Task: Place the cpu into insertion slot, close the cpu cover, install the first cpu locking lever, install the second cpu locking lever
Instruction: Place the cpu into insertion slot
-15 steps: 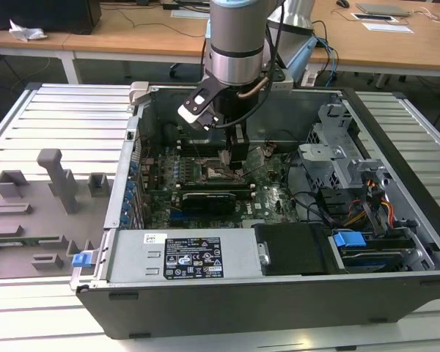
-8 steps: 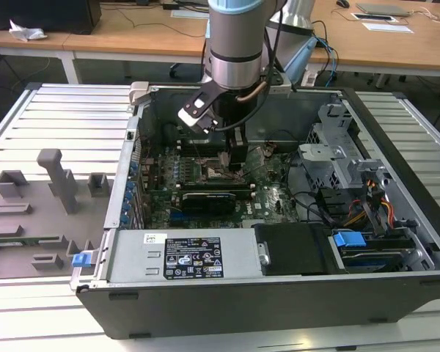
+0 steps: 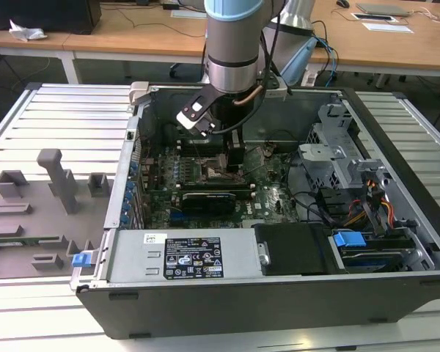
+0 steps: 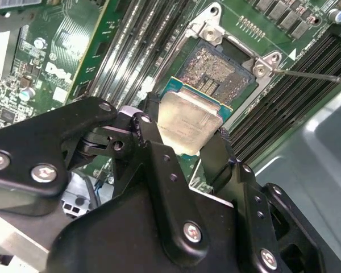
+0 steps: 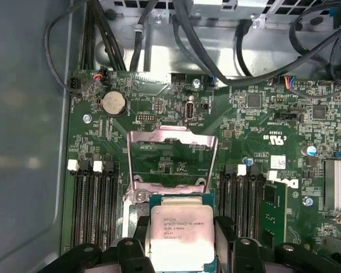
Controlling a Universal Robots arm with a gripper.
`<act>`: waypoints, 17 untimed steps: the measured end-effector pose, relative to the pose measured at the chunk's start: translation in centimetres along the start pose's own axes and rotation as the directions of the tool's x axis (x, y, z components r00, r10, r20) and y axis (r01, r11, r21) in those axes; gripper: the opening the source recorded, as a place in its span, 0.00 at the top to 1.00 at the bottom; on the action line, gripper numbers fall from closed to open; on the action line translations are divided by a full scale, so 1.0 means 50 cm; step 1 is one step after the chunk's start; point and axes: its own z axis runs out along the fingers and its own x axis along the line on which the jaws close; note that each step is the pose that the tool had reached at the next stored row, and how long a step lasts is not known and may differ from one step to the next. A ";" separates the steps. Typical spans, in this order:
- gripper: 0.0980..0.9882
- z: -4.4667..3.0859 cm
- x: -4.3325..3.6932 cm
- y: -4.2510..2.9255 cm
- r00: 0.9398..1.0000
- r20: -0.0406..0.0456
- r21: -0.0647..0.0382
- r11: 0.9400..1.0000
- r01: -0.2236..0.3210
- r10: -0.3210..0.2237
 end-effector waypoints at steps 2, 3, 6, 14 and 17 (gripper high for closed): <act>0.51 0.003 0.002 -0.005 1.000 0.000 0.000 1.000 0.000 0.000; 0.51 0.004 0.003 -0.008 1.000 0.000 0.000 1.000 0.000 0.000; 0.51 0.008 0.005 -0.015 1.000 0.000 0.000 1.000 0.000 0.000; 0.51 0.023 0.014 -0.033 1.000 0.001 0.000 1.000 0.000 0.000; 0.51 0.037 0.016 -0.036 1.000 0.001 0.000 1.000 0.000 0.000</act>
